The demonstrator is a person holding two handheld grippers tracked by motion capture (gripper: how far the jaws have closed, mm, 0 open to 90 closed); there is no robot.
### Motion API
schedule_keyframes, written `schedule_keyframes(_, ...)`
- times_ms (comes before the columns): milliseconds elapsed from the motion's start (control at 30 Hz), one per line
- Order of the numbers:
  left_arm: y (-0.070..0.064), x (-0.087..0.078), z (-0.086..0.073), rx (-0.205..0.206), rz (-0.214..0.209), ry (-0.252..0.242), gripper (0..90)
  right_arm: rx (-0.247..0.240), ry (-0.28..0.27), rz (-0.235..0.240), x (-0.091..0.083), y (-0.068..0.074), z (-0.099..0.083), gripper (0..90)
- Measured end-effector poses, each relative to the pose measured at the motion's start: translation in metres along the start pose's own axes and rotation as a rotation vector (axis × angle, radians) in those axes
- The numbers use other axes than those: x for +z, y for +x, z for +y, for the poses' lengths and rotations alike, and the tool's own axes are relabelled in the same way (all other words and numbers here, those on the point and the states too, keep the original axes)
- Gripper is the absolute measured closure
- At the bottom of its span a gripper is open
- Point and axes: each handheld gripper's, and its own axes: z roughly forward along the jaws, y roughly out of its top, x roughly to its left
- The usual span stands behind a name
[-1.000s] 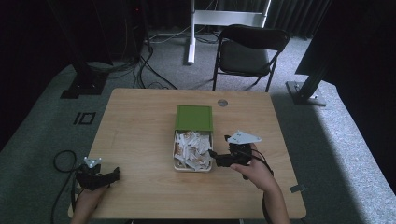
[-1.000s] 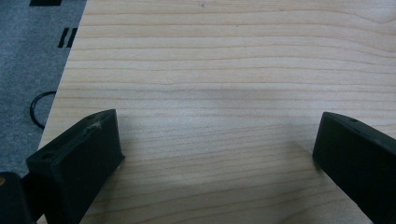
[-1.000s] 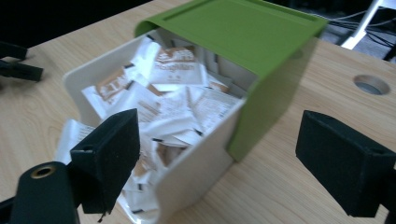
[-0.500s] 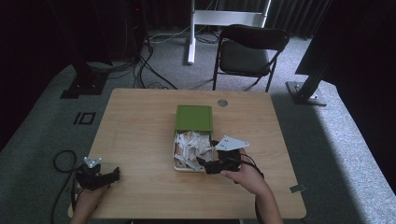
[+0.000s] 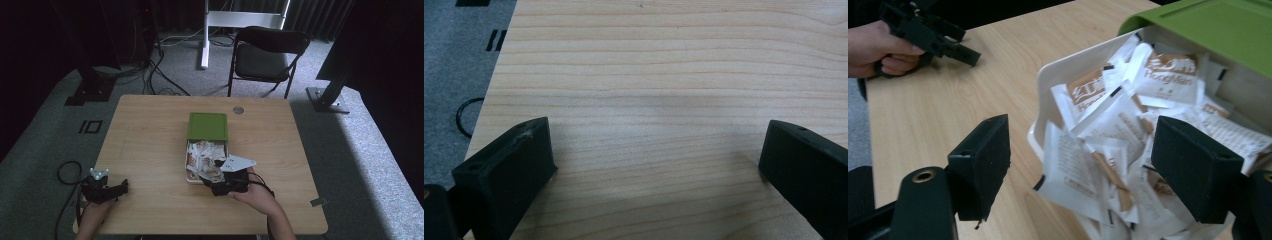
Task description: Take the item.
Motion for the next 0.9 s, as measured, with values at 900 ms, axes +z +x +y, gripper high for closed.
schedule_keyframes(900, 0.000, 0.000, 0.000, 0.000, 0.001, -0.001, 1.6, -0.076, 0.100, 0.038, 0.018, 0.008, -0.021, 53.3)
